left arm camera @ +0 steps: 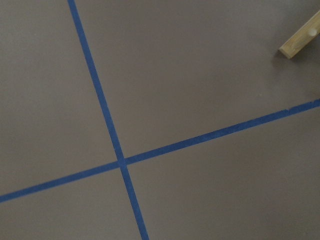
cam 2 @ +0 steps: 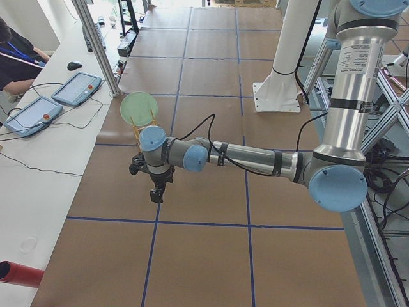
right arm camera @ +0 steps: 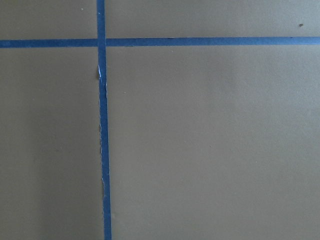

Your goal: Place plate on rack

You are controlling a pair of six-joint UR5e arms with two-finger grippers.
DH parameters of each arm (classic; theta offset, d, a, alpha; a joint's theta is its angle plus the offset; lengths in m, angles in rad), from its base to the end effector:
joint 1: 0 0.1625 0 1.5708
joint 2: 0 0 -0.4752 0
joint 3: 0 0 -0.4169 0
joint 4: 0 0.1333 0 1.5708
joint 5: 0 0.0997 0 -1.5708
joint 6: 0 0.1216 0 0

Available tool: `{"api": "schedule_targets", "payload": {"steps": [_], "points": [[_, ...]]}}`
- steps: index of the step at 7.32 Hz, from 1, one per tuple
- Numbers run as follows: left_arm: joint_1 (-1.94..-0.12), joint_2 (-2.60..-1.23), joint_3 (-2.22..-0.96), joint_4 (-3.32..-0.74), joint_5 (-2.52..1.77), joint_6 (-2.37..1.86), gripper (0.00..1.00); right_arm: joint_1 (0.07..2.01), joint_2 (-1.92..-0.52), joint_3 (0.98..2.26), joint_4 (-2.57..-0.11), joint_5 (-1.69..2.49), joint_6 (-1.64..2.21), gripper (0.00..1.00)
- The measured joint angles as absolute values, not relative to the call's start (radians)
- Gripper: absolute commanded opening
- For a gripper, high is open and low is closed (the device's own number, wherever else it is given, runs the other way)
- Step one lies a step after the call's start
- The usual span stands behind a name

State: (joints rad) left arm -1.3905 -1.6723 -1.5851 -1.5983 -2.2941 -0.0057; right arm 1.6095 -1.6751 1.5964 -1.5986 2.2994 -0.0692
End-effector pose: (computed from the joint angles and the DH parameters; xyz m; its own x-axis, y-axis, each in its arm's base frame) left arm 0.0510 -0.5741 0.6631 0.7215 0.2219 -0.6559 -0.1734 0.9750 0.1391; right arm 0.0699 -0.4533 0.7687 0.7437 0.0307 0.6678 0.0130 0.9981 -0.0603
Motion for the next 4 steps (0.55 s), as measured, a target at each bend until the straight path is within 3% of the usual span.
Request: {"api": "schedule_targets", "payload": {"steps": [4], "points": [[-1.471,-1.604,-1.545,-1.518,-2.373,0.049,1.00,1.609,-1.675,1.596,-1.599,2.299,-0.069,1.00]]}}
